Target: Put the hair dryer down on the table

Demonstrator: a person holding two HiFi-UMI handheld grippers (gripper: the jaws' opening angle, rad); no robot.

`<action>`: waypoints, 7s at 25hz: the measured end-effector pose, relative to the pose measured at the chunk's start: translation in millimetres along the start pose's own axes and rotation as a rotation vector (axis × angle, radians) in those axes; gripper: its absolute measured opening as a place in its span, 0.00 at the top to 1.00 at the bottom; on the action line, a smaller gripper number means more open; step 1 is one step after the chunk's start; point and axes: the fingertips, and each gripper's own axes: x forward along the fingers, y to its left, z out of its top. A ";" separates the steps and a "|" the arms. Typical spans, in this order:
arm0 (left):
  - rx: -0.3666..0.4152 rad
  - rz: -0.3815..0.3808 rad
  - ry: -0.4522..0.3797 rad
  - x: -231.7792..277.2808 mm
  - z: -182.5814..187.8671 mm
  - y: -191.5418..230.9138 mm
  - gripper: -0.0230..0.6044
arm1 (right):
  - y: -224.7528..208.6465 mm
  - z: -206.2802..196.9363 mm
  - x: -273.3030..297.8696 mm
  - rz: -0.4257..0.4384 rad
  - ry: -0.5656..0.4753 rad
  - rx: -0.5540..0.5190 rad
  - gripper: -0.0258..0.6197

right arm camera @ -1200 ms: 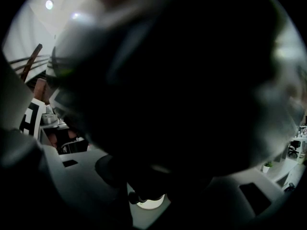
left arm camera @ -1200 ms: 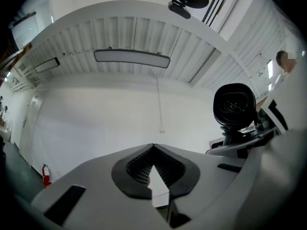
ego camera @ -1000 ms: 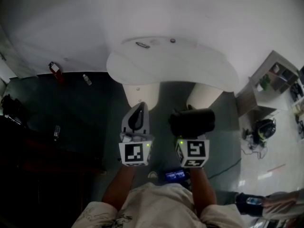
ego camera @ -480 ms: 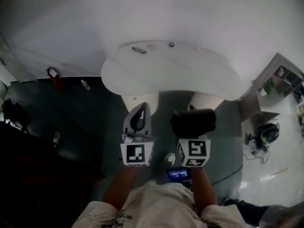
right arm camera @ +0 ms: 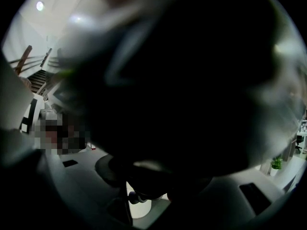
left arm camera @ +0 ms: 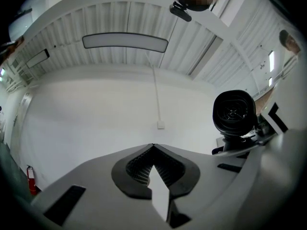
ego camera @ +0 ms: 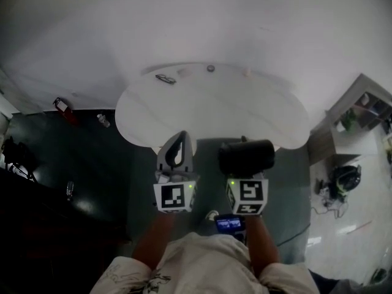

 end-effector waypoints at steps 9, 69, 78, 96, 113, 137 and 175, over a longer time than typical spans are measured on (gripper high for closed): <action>0.023 0.012 -0.004 63.0 -11.6 -6.9 0.97 | -55.1 -7.5 50.3 -0.009 0.013 0.004 0.62; -0.024 -0.012 0.063 299.6 -106.4 134.1 0.97 | -46.0 -149.8 384.3 0.104 0.557 -0.032 0.62; -0.034 0.001 0.128 299.5 -131.2 133.5 0.97 | -49.0 -207.6 391.9 0.122 0.707 0.003 0.62; -0.028 0.021 0.157 298.7 -146.2 140.1 0.97 | -46.4 -266.5 413.9 0.170 0.901 -0.153 0.62; -0.028 0.026 0.138 296.2 -142.0 146.7 0.97 | -25.5 -292.6 408.4 0.282 1.024 0.054 0.62; -0.041 0.024 0.123 295.8 -134.5 148.7 0.97 | -52.9 -199.0 424.3 0.135 0.699 0.011 0.40; -0.043 -0.021 0.021 315.9 -85.4 125.3 0.97 | -72.6 66.0 341.3 -0.039 -0.238 -0.073 0.95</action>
